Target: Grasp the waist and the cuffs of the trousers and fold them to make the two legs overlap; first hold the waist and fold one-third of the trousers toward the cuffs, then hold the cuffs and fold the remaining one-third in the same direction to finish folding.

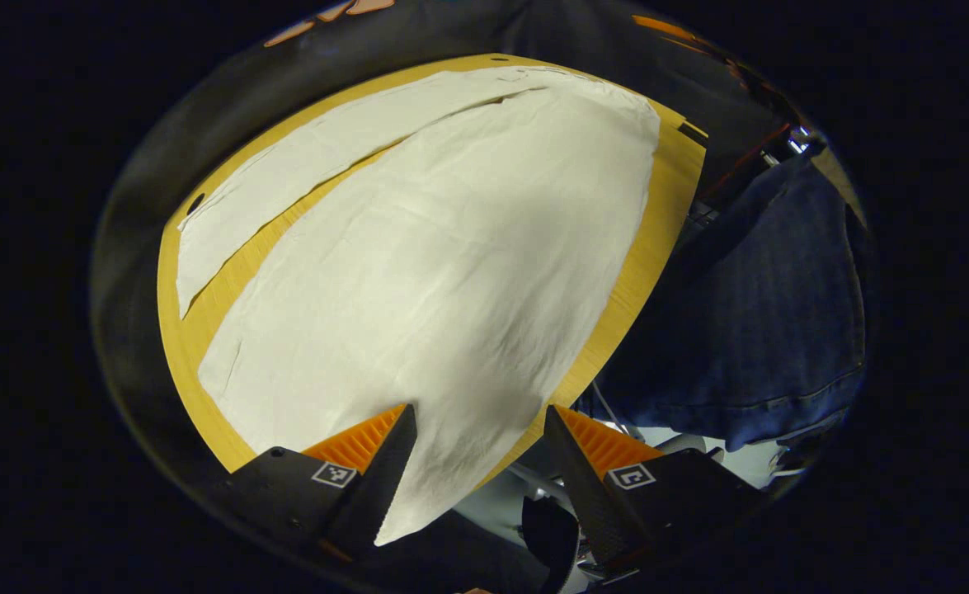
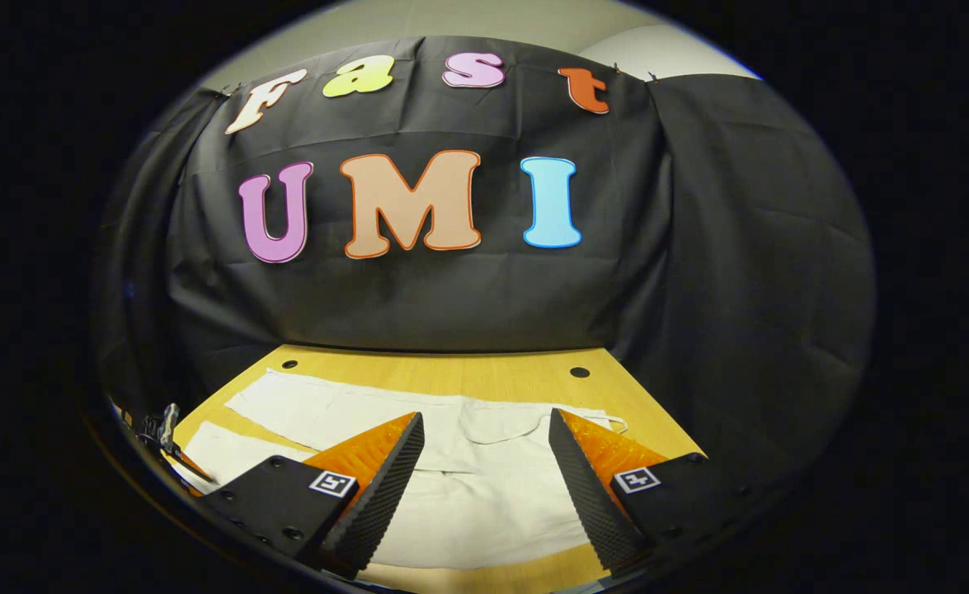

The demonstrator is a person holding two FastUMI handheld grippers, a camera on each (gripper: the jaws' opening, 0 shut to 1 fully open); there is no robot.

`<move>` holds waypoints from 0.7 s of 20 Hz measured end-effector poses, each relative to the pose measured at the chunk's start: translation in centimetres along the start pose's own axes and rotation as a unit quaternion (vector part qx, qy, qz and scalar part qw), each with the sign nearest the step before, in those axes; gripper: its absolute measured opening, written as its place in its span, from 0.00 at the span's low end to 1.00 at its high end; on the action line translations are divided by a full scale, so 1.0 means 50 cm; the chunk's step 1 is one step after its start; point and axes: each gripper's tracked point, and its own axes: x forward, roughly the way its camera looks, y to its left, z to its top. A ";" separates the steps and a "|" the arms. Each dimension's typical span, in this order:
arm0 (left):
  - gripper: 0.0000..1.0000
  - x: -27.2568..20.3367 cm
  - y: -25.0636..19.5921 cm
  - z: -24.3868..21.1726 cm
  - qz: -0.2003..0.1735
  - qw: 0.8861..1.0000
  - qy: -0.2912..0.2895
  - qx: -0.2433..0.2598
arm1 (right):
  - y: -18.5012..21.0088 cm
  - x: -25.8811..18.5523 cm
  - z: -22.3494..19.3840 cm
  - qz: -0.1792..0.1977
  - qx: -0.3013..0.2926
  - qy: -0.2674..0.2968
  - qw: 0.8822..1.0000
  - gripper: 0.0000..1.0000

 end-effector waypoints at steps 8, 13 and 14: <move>0.93 0.011 0.016 -0.017 0.008 0.998 0.046 0.031 | -0.032 0.008 -0.013 -0.012 0.000 0.009 1.000 0.98; 0.86 0.011 0.021 -0.016 0.008 0.997 0.072 0.034 | -0.030 0.024 -0.034 0.001 -0.005 0.025 1.000 0.98; 0.81 0.009 0.026 -0.015 0.008 0.996 0.076 0.036 | -0.029 0.031 -0.038 0.005 -0.007 0.031 0.999 0.98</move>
